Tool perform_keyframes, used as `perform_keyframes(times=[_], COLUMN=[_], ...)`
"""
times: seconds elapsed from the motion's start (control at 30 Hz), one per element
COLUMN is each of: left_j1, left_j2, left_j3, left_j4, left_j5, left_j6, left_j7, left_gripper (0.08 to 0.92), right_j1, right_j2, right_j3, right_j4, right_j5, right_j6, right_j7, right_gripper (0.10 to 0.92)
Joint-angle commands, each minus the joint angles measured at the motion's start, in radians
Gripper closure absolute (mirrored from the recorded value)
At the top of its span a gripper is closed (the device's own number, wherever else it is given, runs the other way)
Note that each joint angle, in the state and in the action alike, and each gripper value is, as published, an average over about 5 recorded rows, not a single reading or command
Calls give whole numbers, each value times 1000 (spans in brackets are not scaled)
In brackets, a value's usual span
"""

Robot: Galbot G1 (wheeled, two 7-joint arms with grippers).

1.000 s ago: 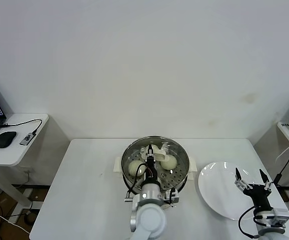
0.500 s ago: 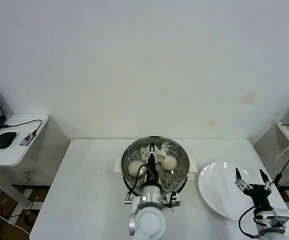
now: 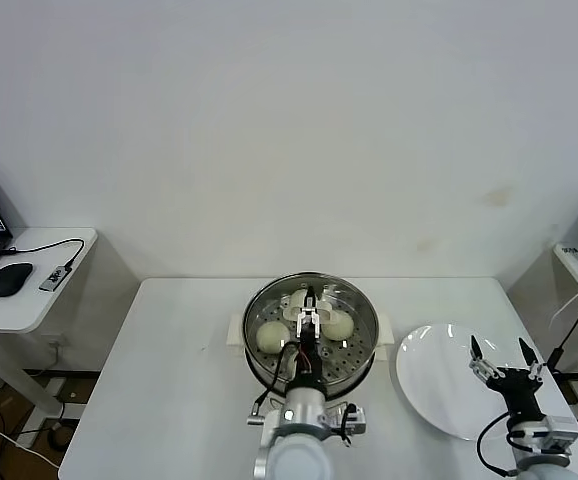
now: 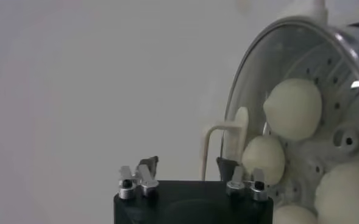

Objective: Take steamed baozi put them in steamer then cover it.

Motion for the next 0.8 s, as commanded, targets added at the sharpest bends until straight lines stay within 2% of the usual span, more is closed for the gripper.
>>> perform_keyframes(times=[0.03,0.23,0.33,0.5,0.67,0.8], left_j1=[65,118,165,267,381,465], left_j2=[36,84,126,175,164,155], left_j3=[-3,-80,-190,-532,-787,-842], left_j4=[-161,-334,-380,-360,-308,-252], left_j5=[-10,-90,-247,-787,-1241,-1450], left_j6=[-1,1,-24,-240,-474,-547], left_j7=[20,13,-50,-270,-327,-383], left_gripper=[184,177,177,177,177,177], right_j1=[5,-4,-19,-93,-134,-158], right_j2=[-8,-45,-63,-92,-89,-81], right_j3=[-6,-35,-62,-133,-192,-213], right_j4=[1,18,34,70,78,73], right_j5=[14,60,74,69,52,33], right_j6=[-7,-53,-86,-90,-65,-12], right_j7=[3,6,8,9,12,19], right_gripper=[203,203,203,203,203,203])
